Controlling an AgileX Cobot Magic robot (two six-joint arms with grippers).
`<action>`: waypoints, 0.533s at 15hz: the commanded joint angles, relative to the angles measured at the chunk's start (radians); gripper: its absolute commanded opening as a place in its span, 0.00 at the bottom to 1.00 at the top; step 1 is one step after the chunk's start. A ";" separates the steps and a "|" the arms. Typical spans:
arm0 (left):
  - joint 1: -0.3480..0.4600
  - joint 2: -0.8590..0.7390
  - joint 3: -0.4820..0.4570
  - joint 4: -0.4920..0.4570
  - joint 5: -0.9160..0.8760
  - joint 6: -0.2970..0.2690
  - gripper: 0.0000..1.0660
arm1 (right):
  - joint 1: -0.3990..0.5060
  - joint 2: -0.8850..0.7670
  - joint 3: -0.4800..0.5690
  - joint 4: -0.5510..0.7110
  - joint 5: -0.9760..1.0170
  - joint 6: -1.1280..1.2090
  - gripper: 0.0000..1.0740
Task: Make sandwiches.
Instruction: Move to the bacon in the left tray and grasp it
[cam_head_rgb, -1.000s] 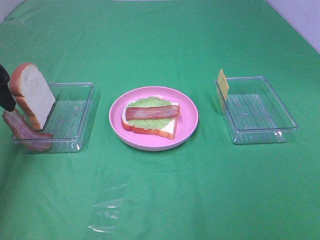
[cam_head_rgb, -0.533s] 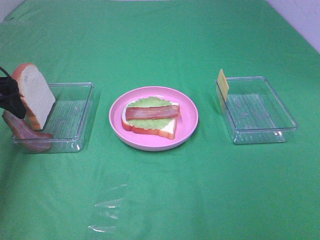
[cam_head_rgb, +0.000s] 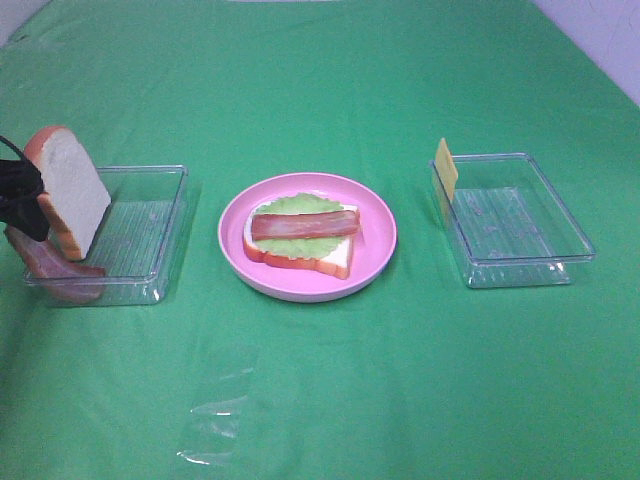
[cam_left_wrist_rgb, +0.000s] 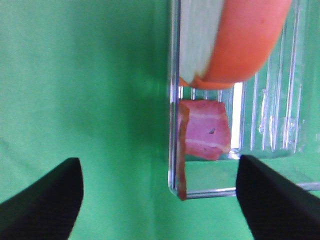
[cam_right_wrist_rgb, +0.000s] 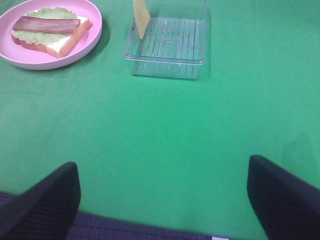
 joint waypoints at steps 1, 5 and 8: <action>-0.003 0.004 -0.003 -0.030 -0.011 0.004 0.48 | 0.001 -0.035 -0.002 0.004 -0.002 -0.008 0.81; -0.003 0.005 -0.003 -0.044 -0.016 0.006 0.40 | 0.001 -0.035 -0.002 0.004 -0.002 -0.008 0.81; -0.003 0.005 -0.003 -0.055 -0.017 0.024 0.40 | 0.001 -0.035 -0.002 0.004 -0.002 -0.008 0.81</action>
